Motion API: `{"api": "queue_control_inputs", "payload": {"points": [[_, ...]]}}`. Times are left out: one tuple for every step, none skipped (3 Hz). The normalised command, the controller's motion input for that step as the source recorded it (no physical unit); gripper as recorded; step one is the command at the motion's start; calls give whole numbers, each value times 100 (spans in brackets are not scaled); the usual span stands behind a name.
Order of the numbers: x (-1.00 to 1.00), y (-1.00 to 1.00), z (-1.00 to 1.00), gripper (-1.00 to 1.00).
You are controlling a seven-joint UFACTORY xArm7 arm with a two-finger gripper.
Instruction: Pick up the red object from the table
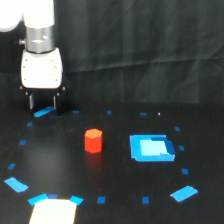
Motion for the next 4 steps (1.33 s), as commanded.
{"api": "queue_control_inputs", "payload": {"points": [[100, -100, -81, 39], [100, -100, -100, 68], [51, -100, -61, -100], [100, -100, -12, -98]]}}
